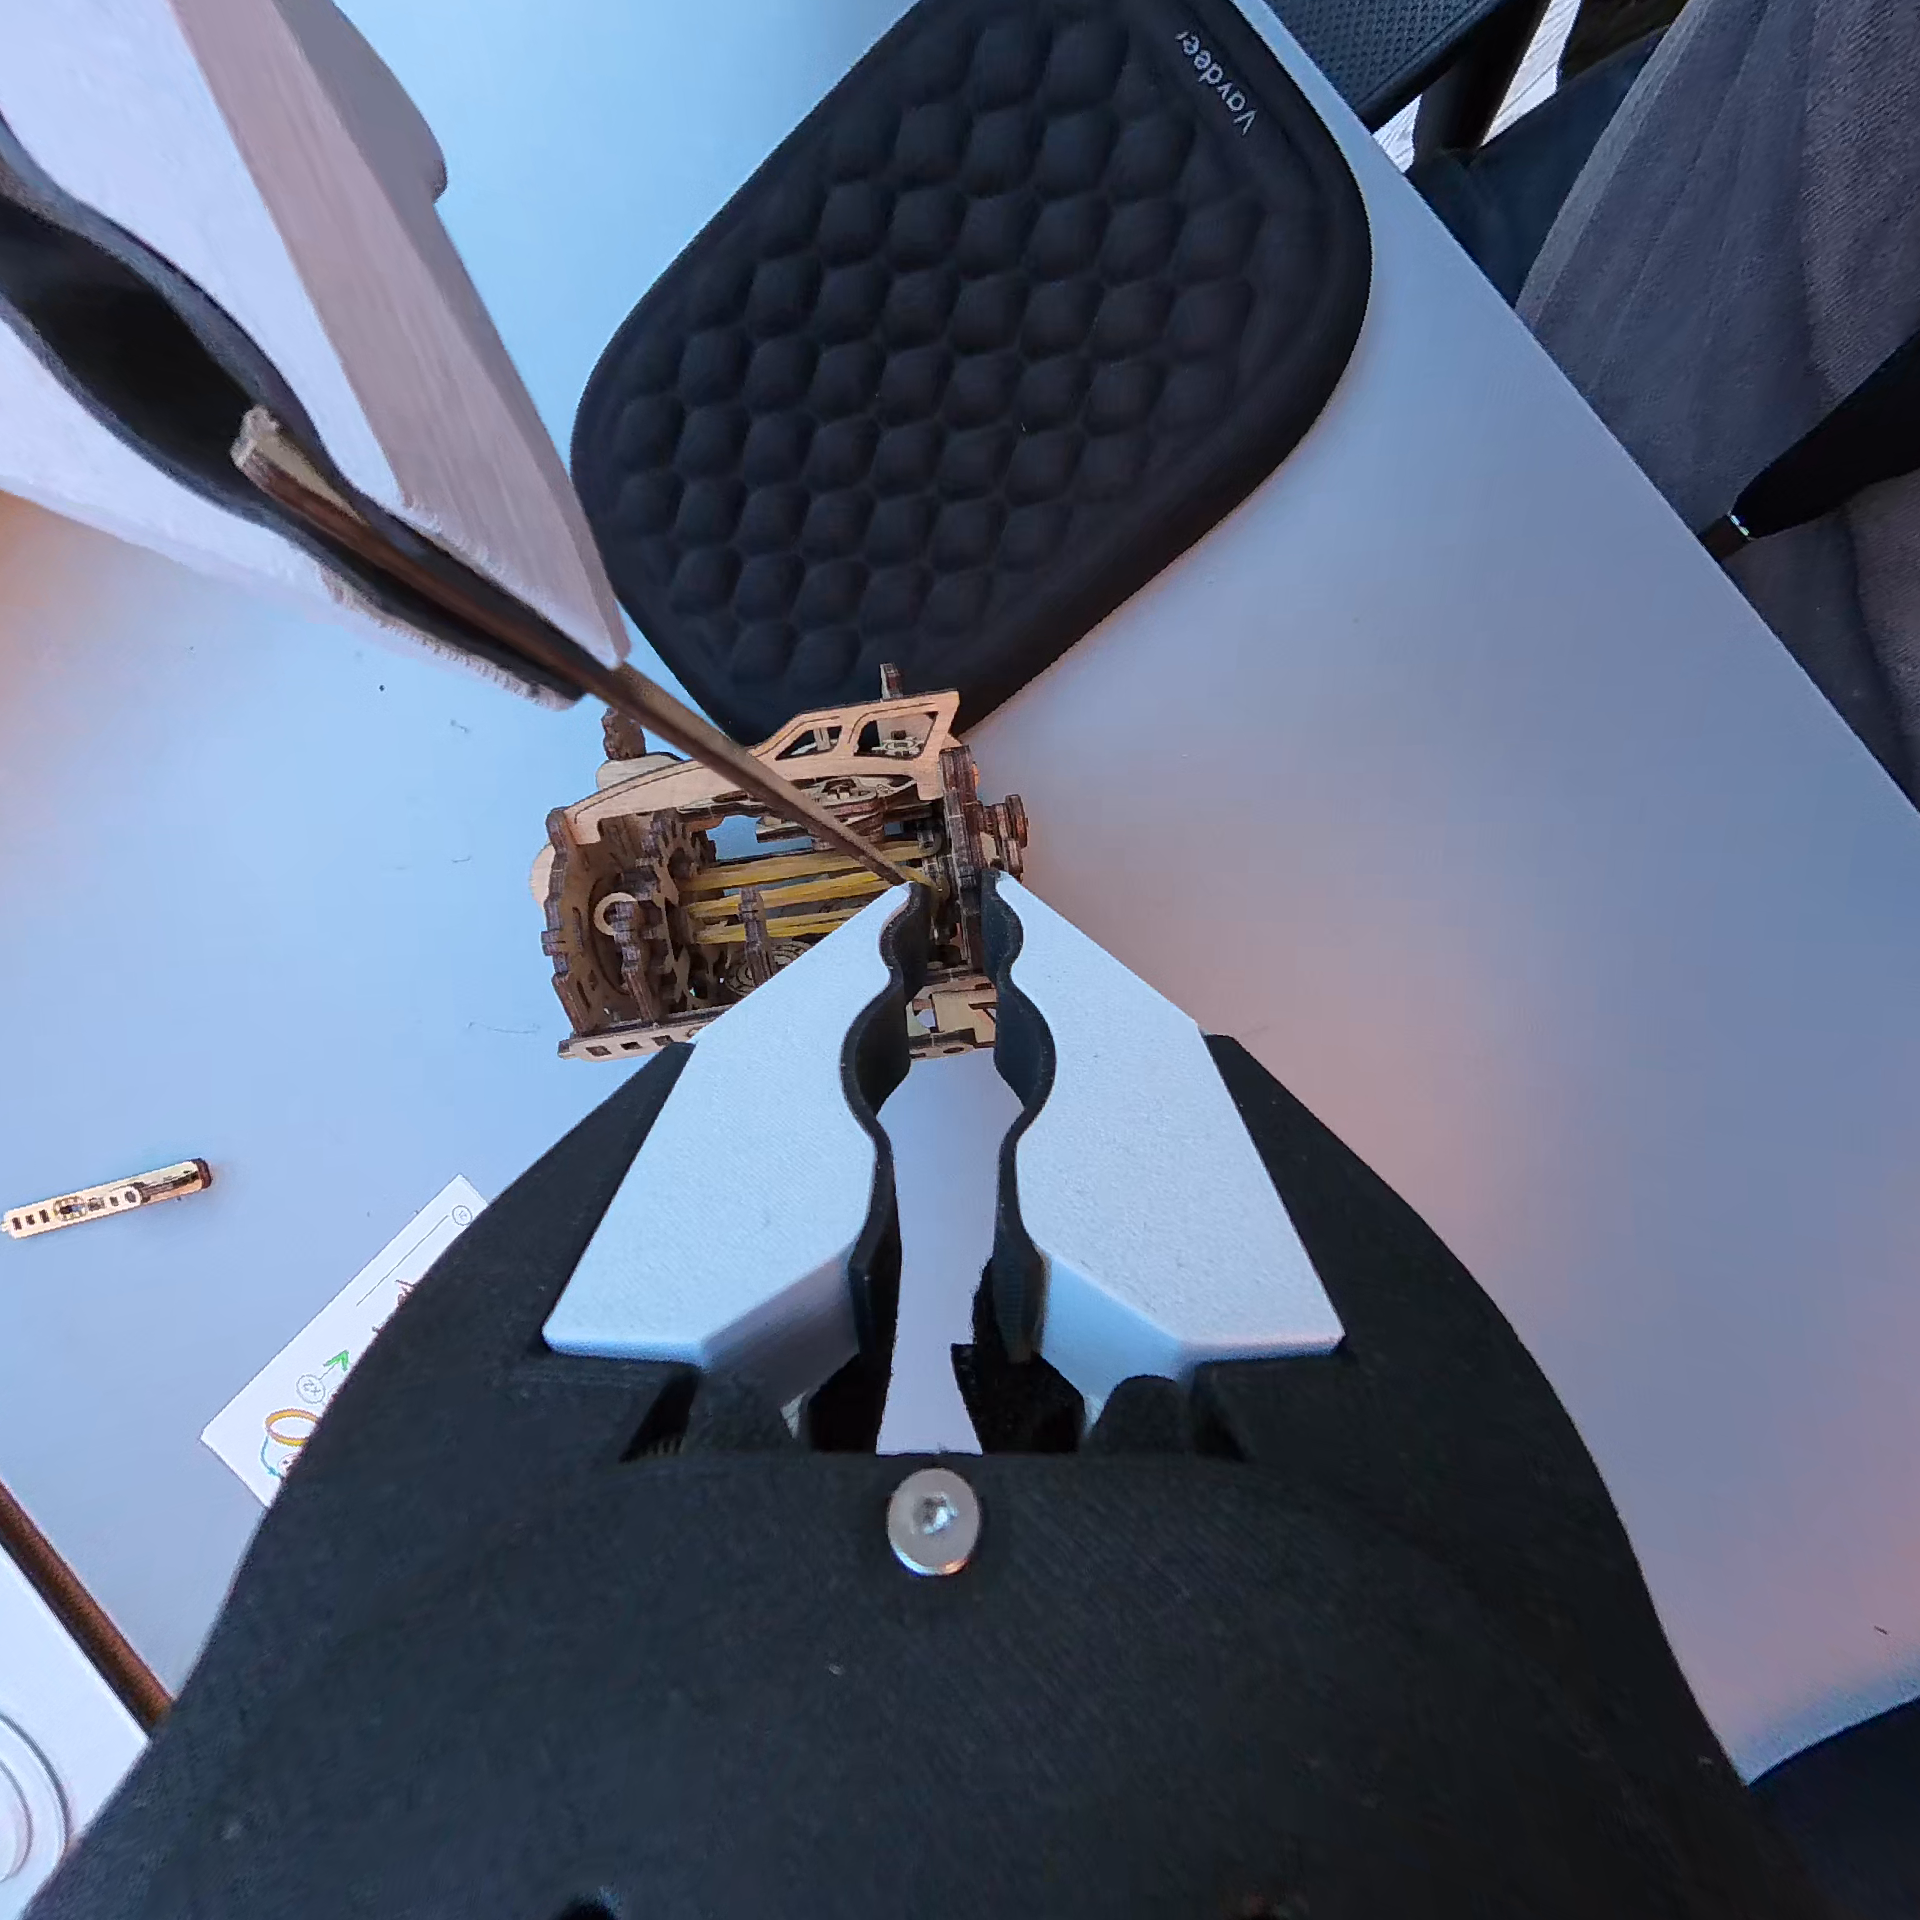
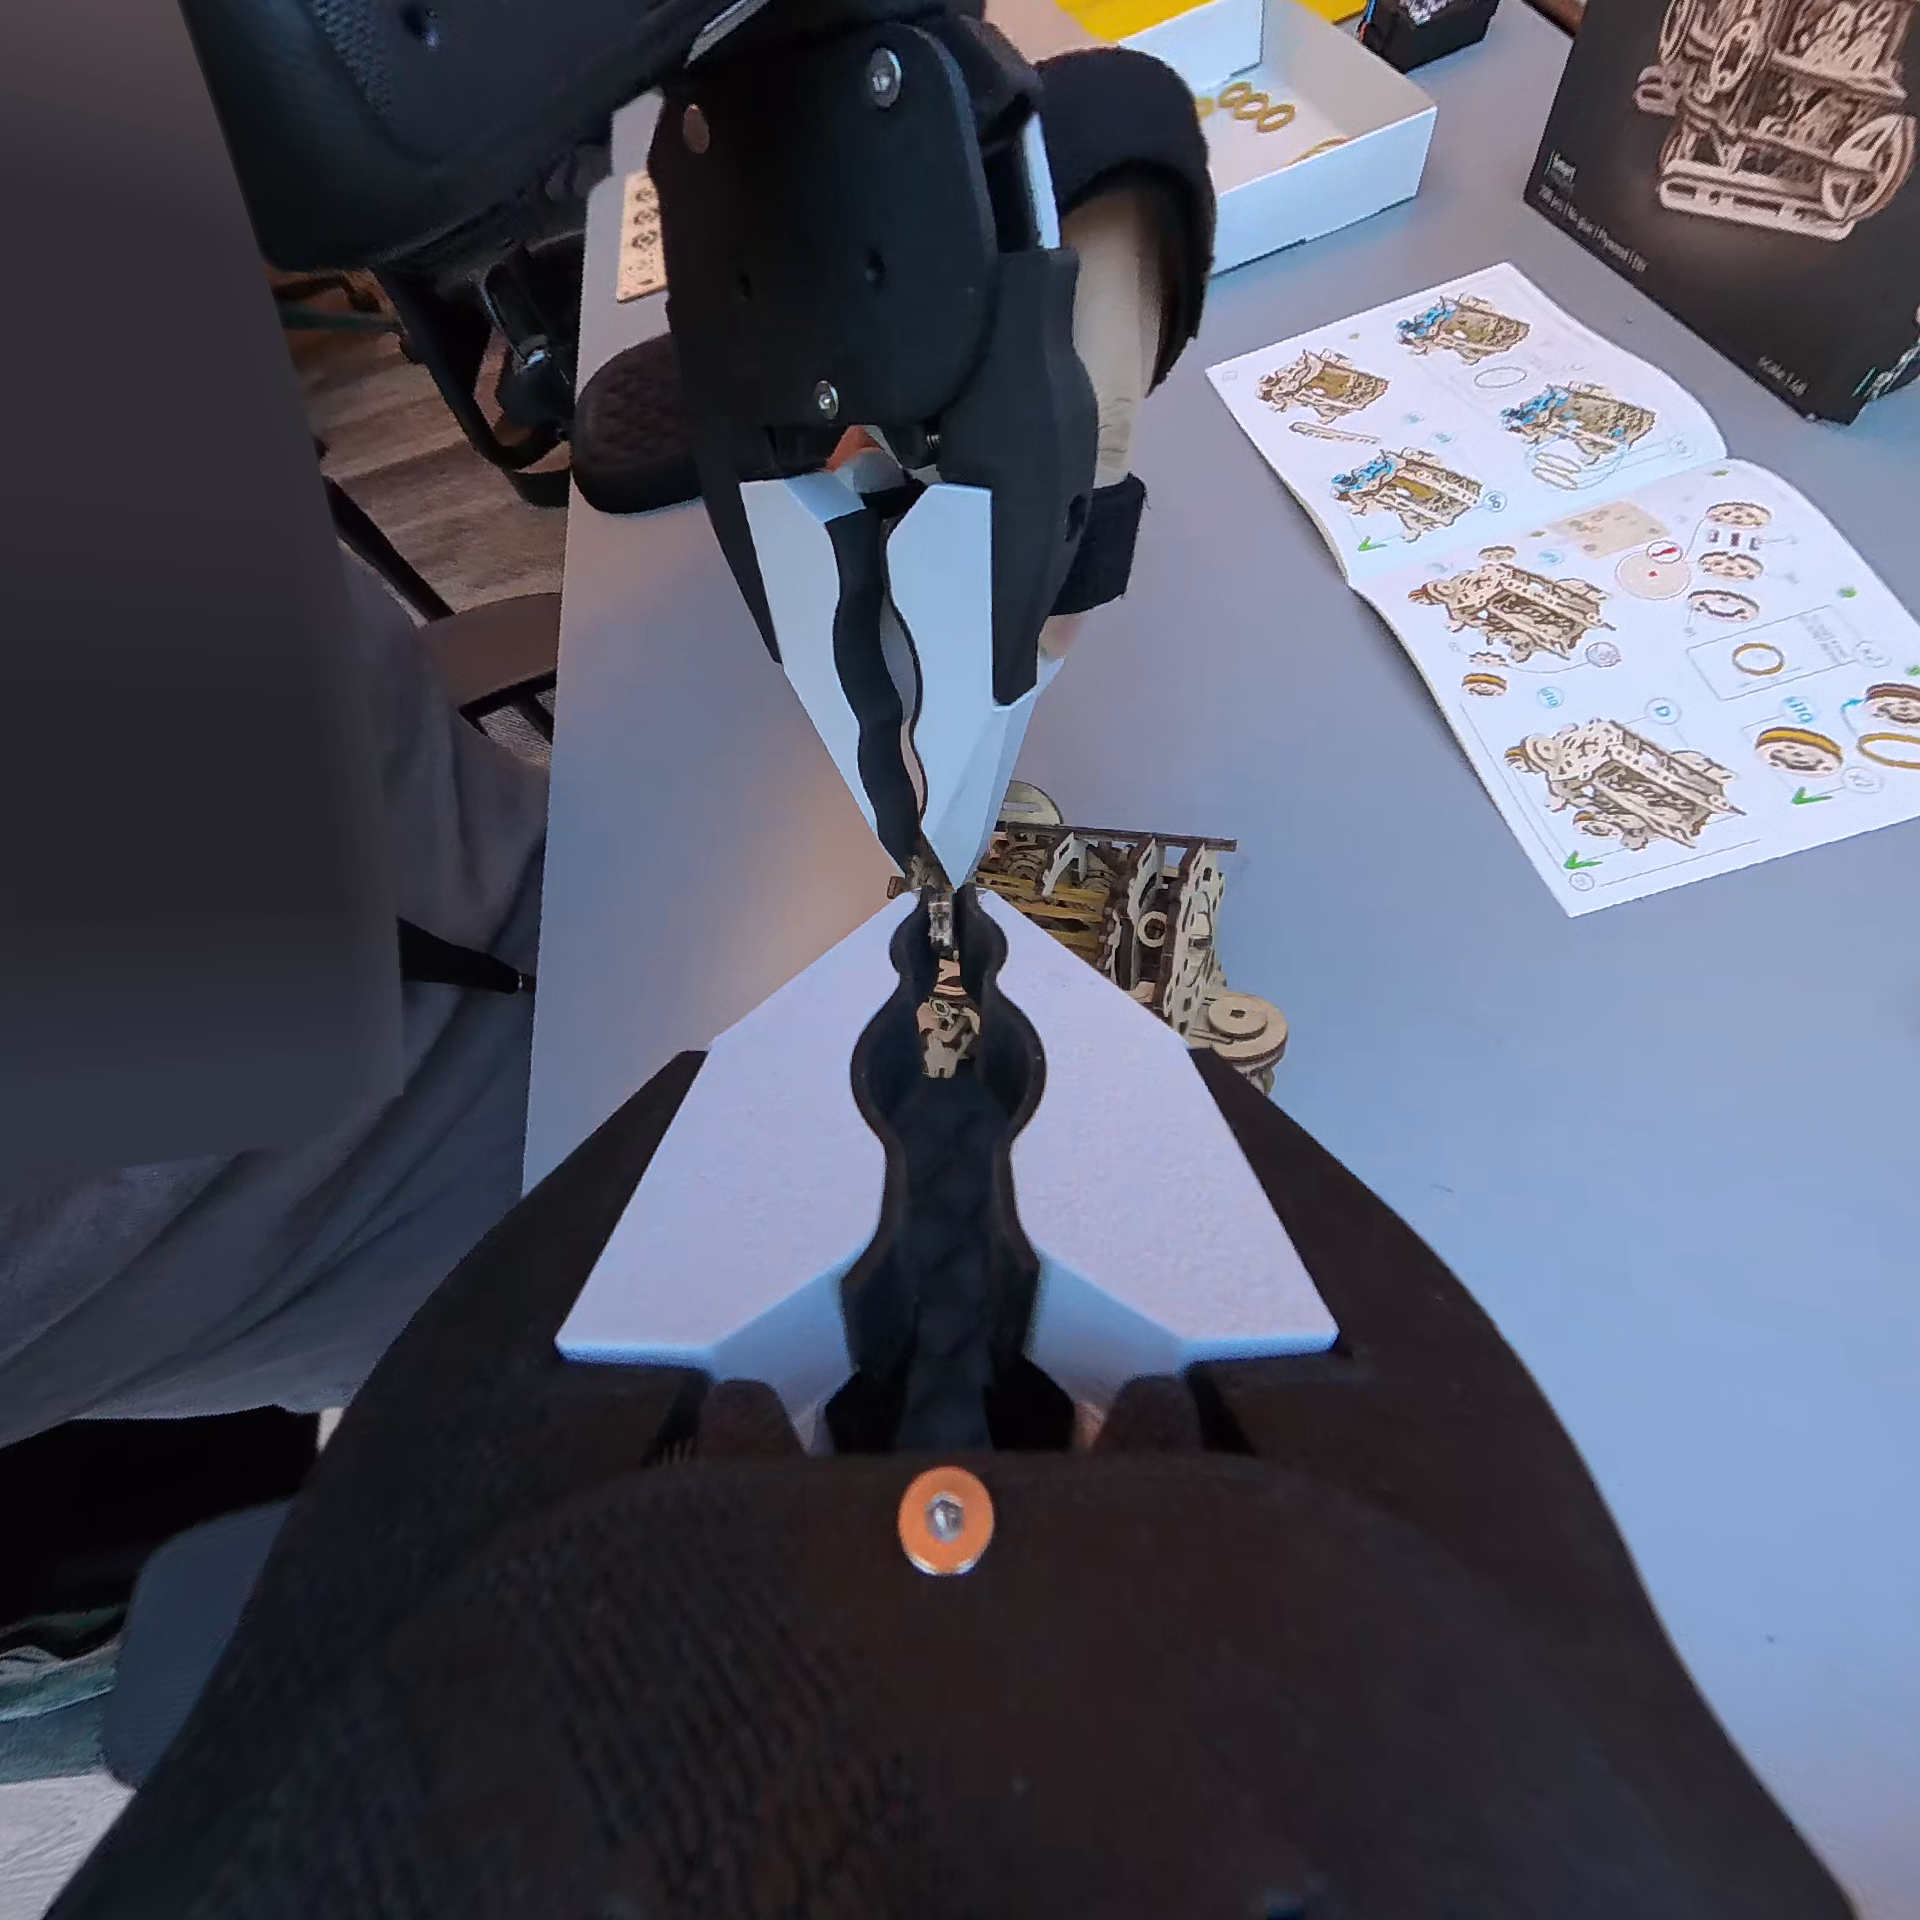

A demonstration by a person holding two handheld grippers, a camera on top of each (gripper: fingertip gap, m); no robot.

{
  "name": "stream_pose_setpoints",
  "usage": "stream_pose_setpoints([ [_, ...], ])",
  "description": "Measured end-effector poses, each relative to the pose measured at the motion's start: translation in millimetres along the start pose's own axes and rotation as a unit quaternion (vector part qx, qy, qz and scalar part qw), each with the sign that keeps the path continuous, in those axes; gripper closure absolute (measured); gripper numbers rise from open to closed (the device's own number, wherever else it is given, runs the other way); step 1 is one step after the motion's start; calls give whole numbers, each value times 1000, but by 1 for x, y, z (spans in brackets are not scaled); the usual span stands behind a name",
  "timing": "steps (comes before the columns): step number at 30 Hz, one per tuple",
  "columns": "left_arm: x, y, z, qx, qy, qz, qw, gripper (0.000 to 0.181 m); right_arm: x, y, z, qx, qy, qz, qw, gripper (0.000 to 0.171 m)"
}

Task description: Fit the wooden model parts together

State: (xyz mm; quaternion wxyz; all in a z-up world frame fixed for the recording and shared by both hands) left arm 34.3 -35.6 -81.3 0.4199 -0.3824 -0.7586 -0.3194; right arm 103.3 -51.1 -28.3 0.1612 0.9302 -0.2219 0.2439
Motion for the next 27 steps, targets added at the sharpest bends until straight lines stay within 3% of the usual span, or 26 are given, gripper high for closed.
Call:
stream_pose_setpoints([
  [11,0,-1,0,-3,1,0,1000,174,-1,-8,2,-55,4,-42,998,170],
  [27,0,-1,1,11,-8,-1,1000,174,-3,11,-2,2,19,15,1000,170],
])
Point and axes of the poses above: each gripper's, where its closed fingertips meet, x back along the fingers, z out of its underside, y = z × x across the jaws, the point moved 3 cm from there along x, back along the fingers
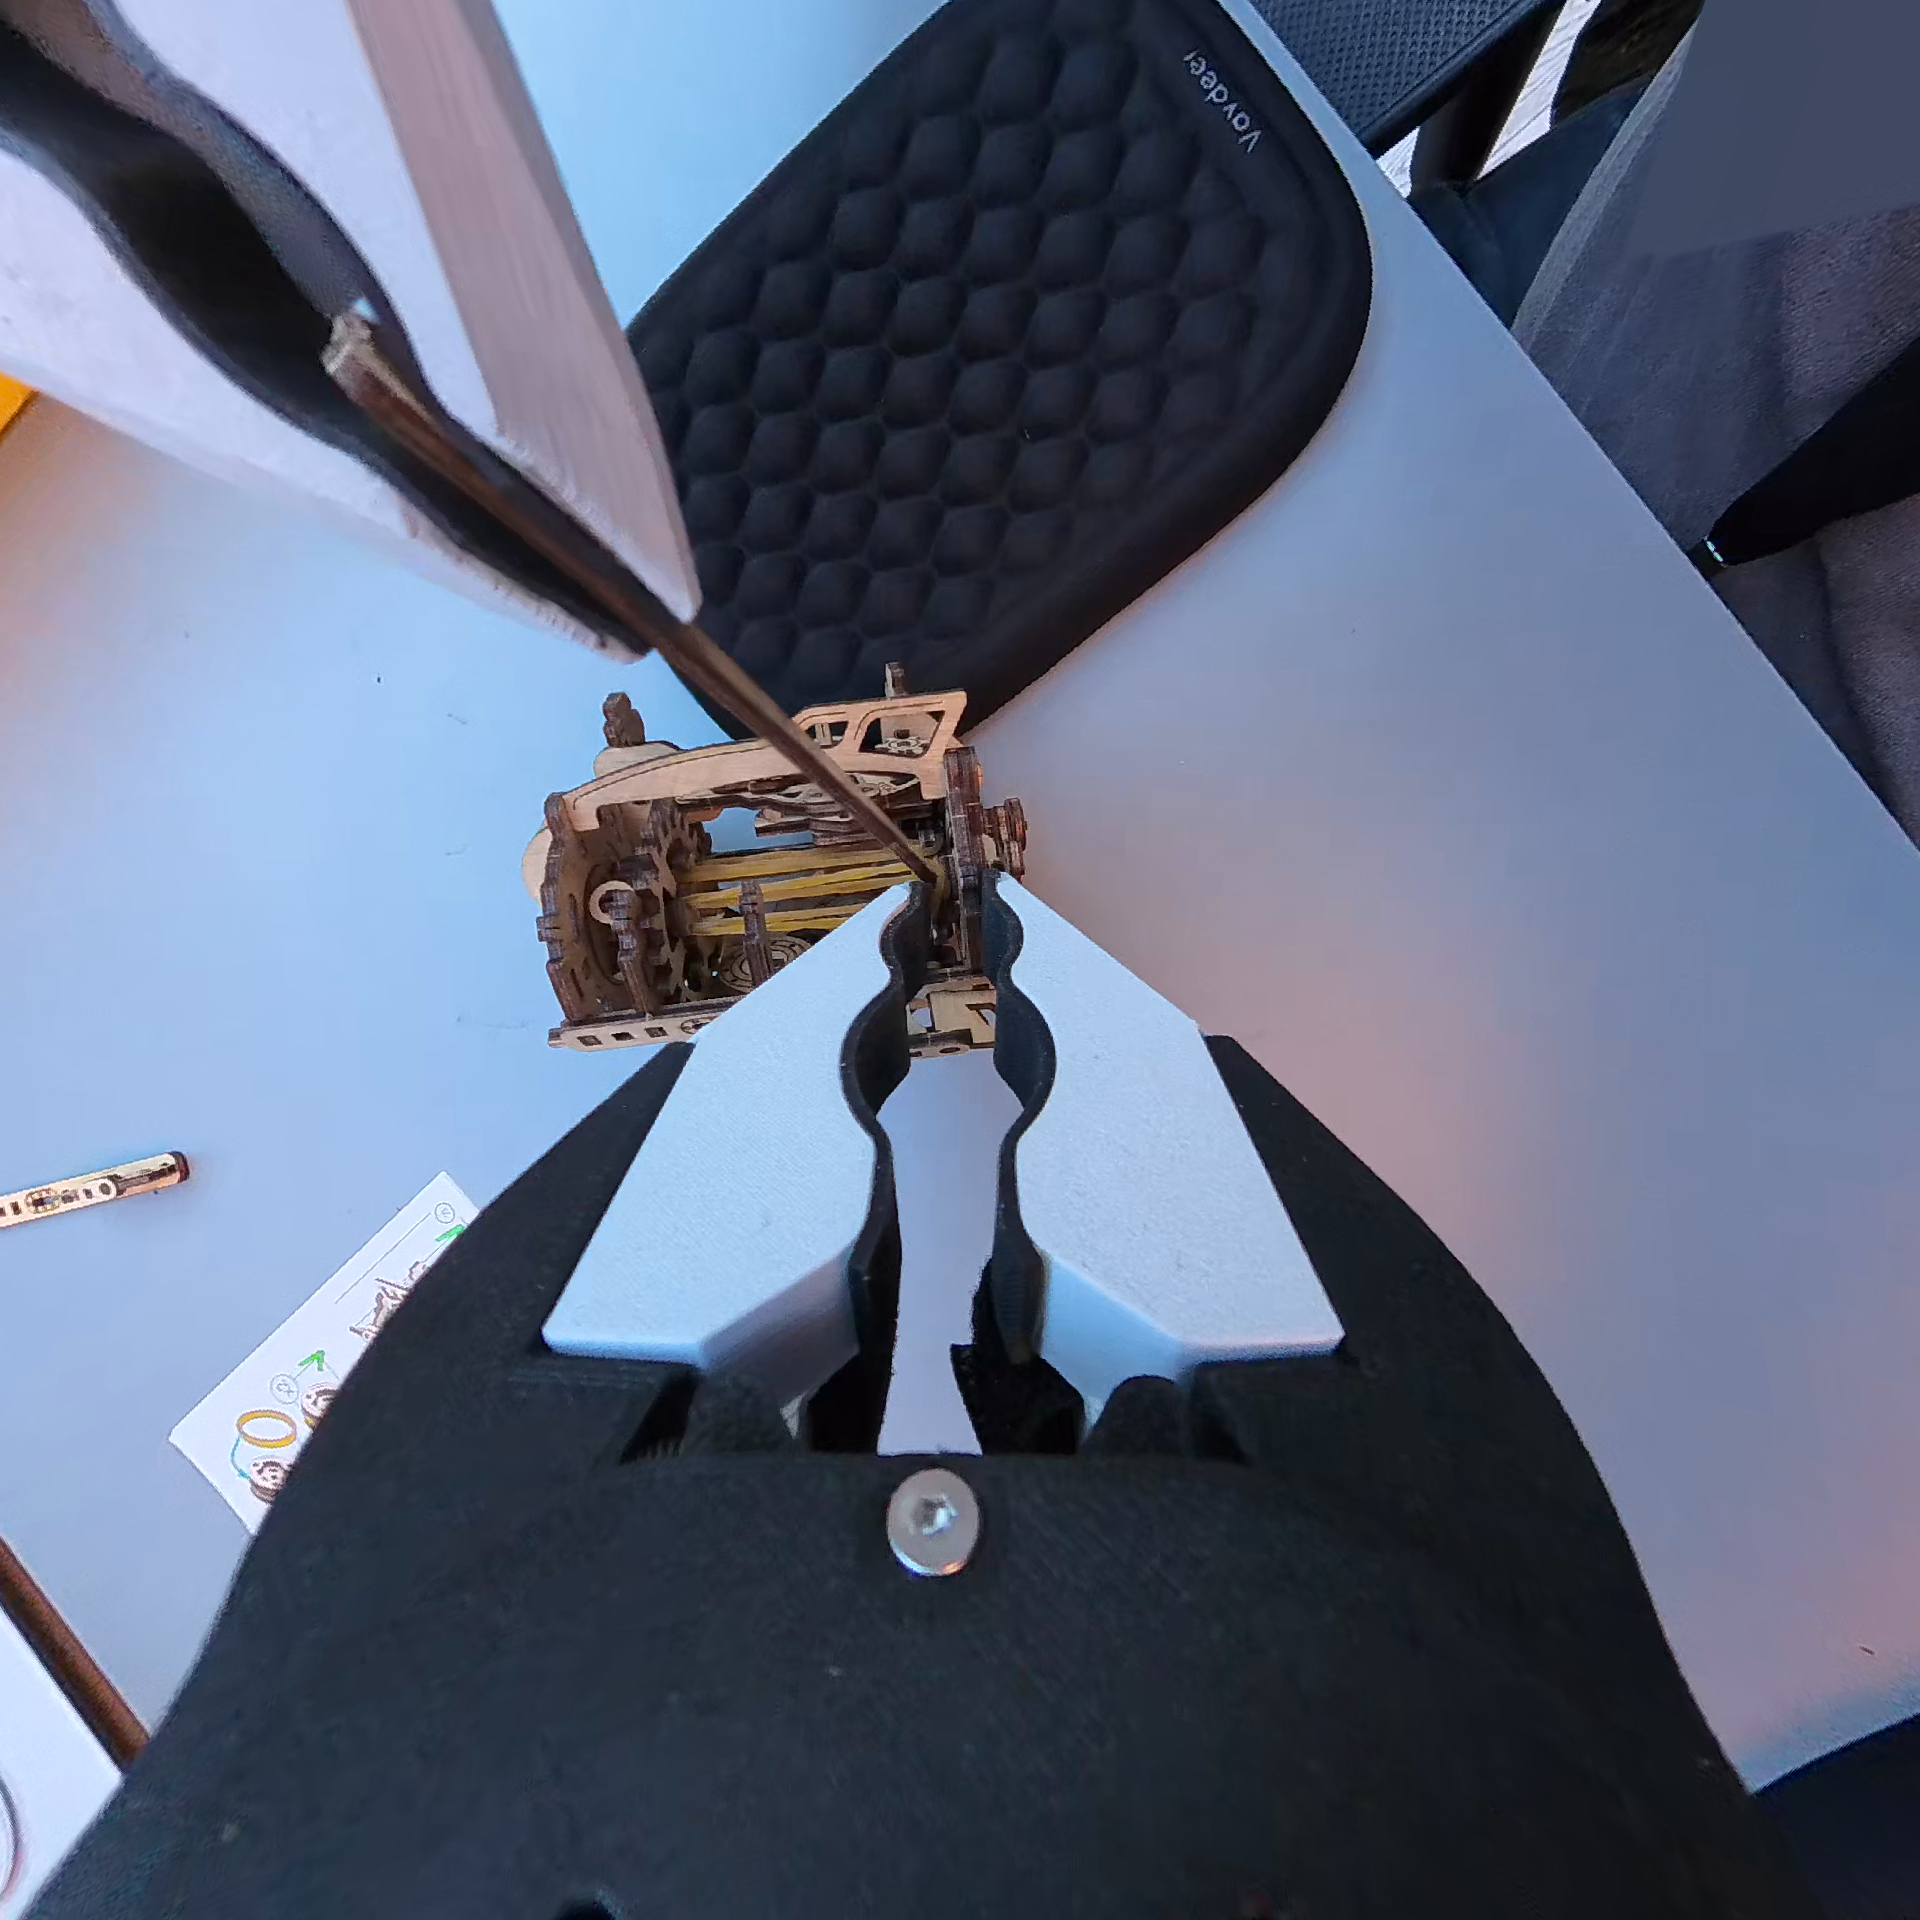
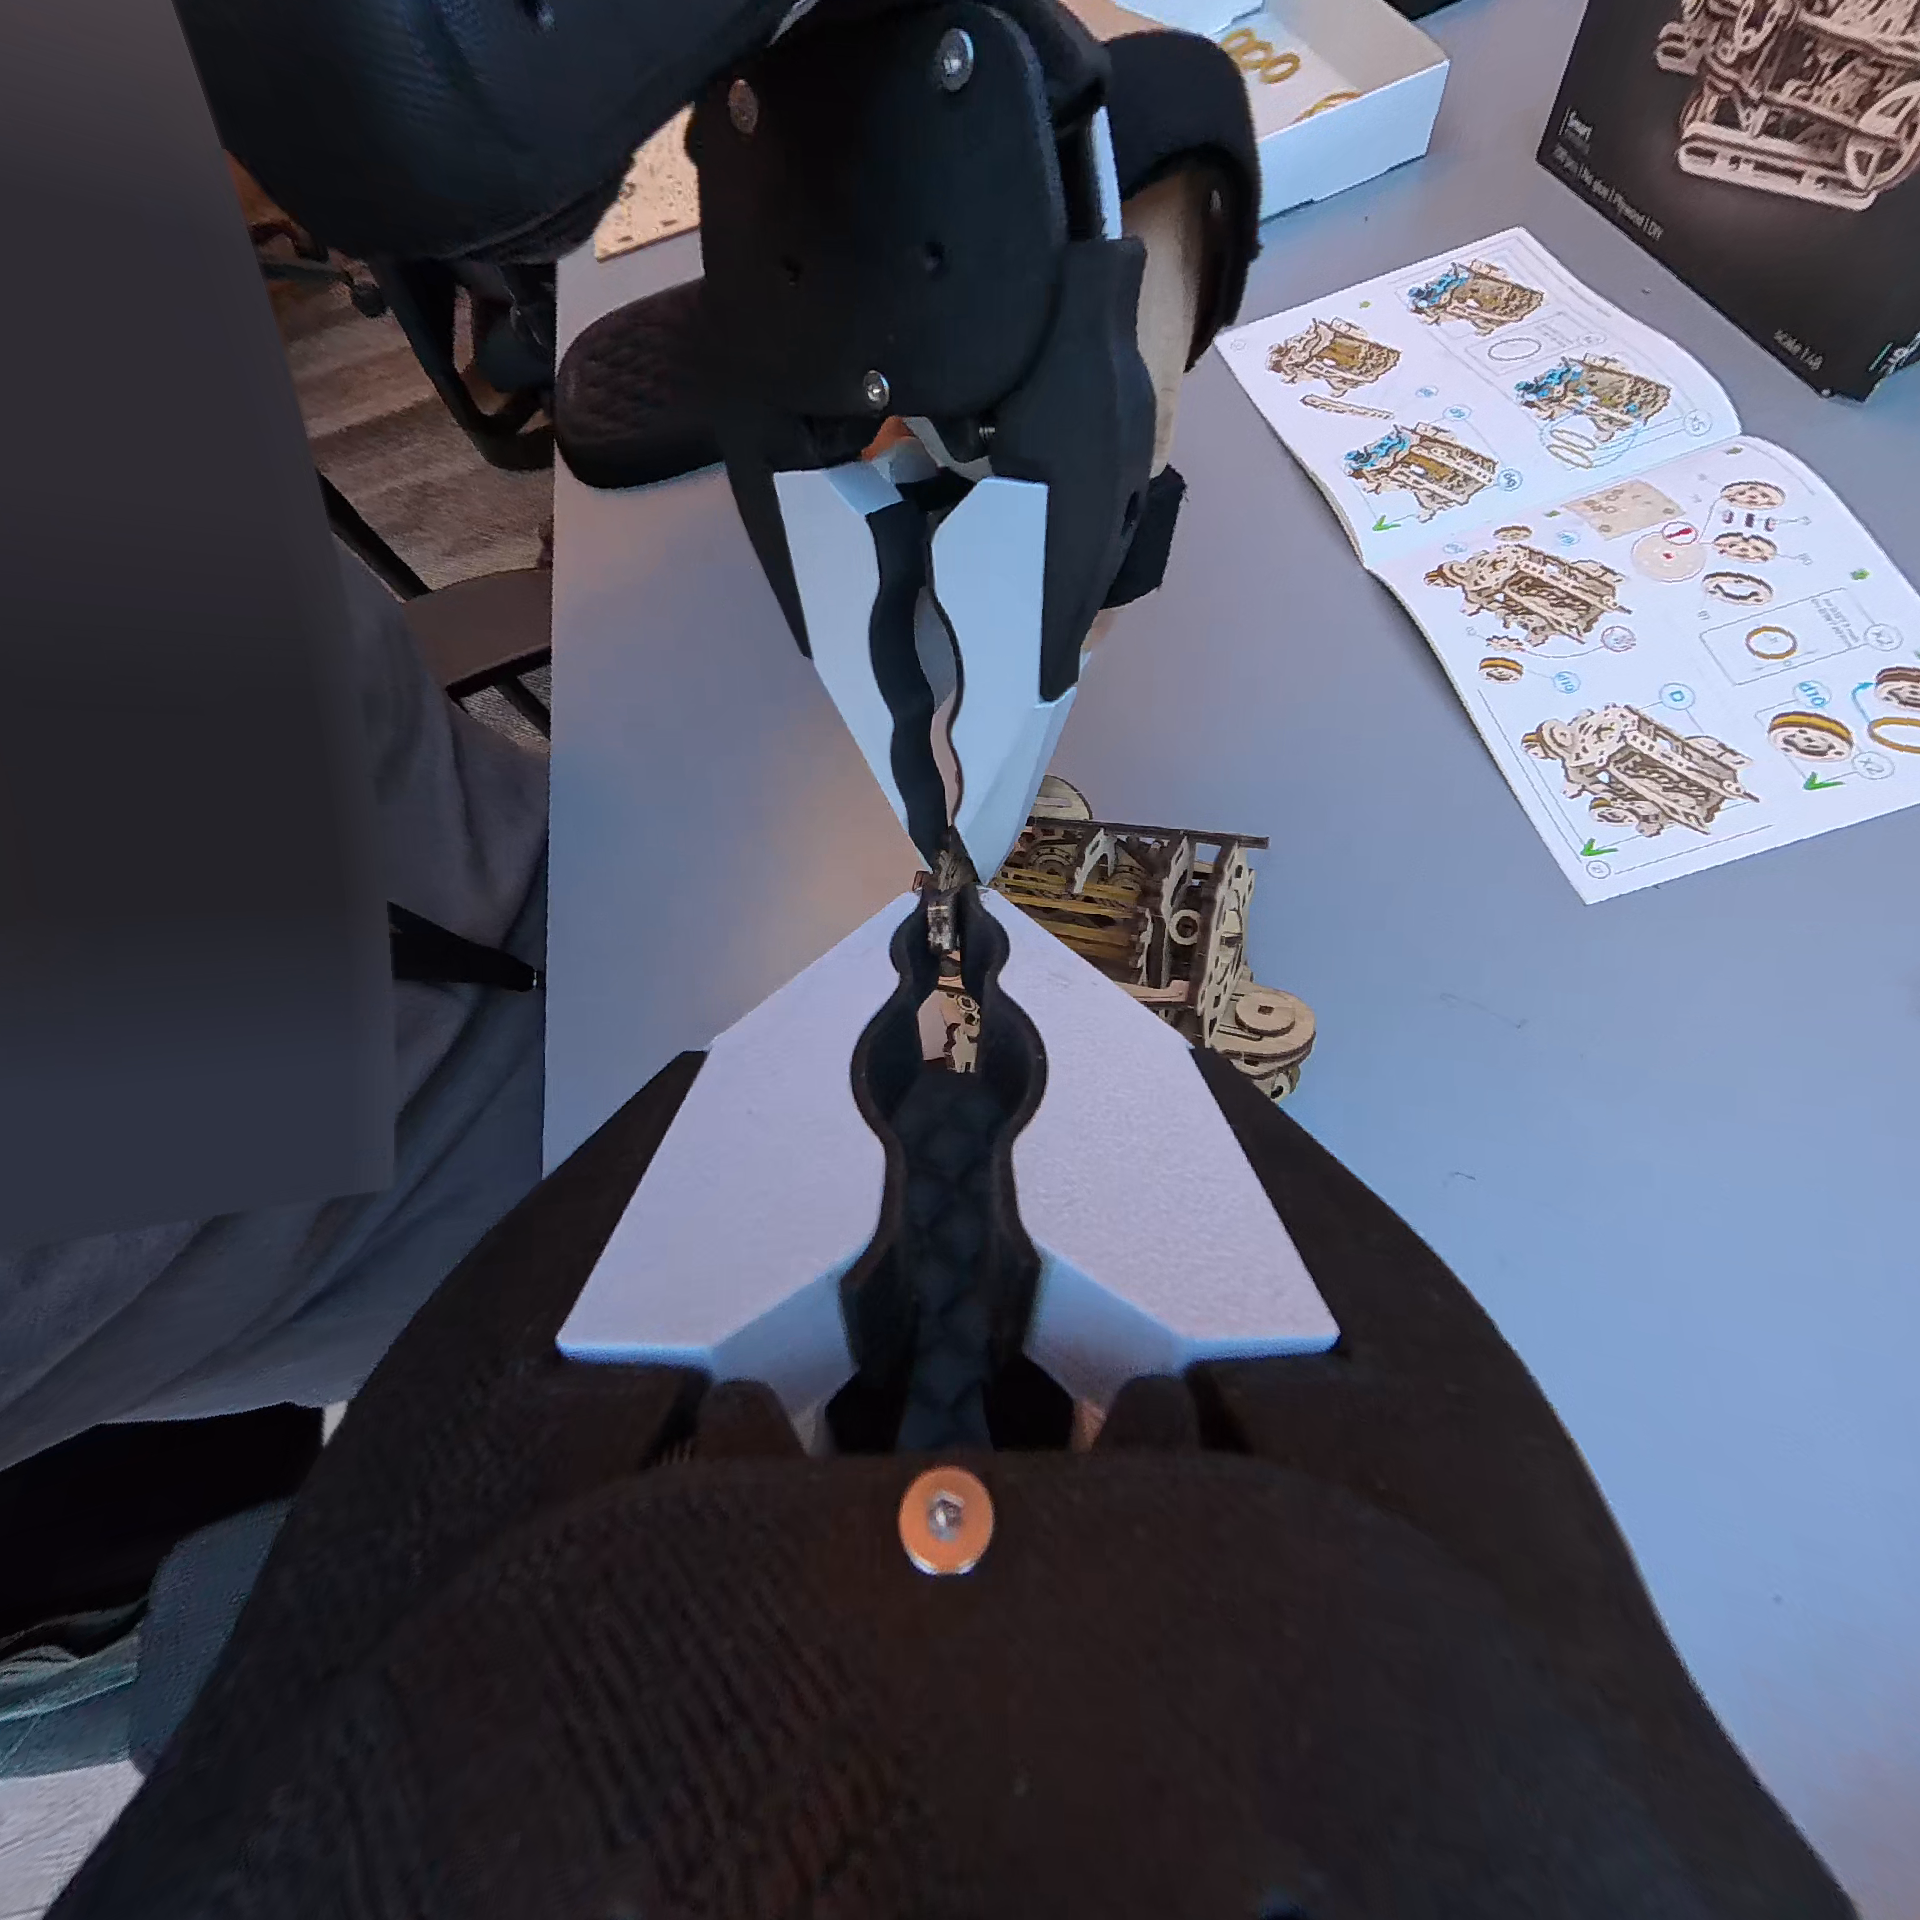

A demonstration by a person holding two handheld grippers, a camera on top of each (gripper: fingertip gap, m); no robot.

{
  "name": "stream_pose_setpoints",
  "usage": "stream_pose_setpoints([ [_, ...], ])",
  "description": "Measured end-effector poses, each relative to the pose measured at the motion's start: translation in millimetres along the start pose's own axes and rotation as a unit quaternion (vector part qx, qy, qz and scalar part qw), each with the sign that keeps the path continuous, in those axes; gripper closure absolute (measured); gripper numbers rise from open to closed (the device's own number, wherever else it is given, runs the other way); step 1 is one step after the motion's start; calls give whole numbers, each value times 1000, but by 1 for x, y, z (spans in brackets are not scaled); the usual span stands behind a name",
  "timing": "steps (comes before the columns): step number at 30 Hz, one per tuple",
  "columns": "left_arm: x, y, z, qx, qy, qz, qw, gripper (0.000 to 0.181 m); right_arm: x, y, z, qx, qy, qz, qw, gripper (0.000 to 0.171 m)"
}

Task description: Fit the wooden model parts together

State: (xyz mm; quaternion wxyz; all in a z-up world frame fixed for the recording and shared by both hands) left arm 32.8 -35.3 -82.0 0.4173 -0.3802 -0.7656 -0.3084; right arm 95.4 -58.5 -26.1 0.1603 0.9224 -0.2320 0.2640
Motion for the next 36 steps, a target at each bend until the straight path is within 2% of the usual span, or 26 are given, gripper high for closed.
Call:
stream_pose_setpoints([
  [11,0,0,0,1,-2,-3,1000,174,-1,6,6,11,0,35,999,170],
  [16,0,1,0,-1,0,-4,1000,174,9,-1,-3,26,-33,71,997,170],
  [36,0,0,-1,-10,5,-6,1000,174,-2,-5,-1,-5,44,13,999,171],
])
Point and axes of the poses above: each gripper's, where its closed fingertips meet, x back along the fingers, z out of its underside, y = z × x across the jaws, the point moved 3 cm from there along x, back along the fingers
